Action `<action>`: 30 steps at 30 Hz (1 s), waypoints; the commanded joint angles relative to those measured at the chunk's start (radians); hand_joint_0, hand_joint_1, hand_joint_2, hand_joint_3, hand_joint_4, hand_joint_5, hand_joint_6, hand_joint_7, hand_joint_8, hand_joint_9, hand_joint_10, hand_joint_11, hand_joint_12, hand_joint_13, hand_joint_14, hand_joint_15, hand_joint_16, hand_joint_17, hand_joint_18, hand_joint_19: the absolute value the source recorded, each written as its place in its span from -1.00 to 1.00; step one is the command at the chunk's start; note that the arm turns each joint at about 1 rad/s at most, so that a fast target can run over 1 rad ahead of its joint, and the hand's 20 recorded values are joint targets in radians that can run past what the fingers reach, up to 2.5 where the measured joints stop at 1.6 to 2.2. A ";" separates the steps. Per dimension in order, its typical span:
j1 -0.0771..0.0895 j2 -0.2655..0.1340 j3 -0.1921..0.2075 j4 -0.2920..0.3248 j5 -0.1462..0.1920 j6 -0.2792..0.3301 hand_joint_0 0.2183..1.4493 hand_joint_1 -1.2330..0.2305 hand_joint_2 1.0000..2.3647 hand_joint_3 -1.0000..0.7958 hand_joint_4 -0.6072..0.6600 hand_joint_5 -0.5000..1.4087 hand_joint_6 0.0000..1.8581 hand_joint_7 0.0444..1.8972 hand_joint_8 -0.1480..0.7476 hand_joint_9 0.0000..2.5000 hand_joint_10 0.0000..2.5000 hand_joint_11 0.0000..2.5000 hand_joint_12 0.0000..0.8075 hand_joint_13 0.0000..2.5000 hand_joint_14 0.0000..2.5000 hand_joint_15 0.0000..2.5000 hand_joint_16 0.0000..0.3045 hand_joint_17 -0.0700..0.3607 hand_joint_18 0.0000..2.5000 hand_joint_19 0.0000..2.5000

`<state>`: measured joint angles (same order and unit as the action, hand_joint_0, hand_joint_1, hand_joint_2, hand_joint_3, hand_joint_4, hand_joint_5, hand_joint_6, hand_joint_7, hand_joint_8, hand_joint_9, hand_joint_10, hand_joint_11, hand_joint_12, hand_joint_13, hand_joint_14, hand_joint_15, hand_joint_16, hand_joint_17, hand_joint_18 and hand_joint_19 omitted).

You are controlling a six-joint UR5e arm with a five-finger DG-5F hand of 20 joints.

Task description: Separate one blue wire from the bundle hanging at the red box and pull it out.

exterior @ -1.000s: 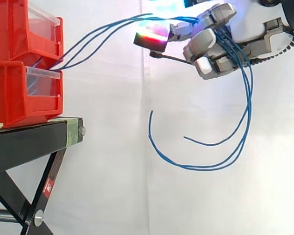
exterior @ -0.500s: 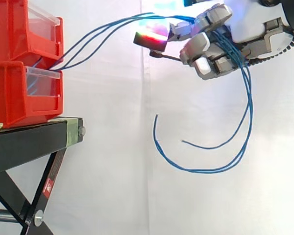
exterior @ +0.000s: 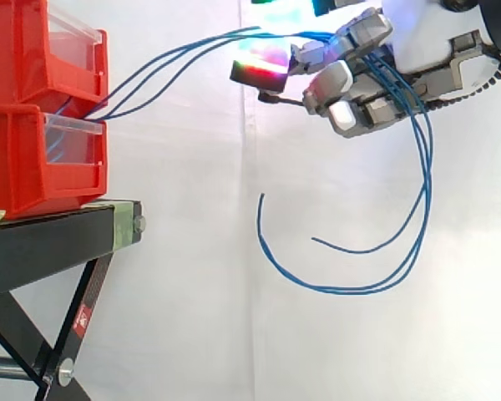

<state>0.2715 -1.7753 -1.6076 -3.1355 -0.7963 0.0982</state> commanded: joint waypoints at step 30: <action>-0.002 0.001 0.000 0.000 0.000 0.001 -0.58 -0.31 -1.00 -0.42 0.31 -0.72 -0.05 -0.12 0.12 -0.46 0.28 0.04 0.17 -0.42 -0.49 0.12 -0.61 -0.06 -0.34 -0.28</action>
<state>0.2715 -1.7748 -1.6076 -3.1355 -0.7961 0.0997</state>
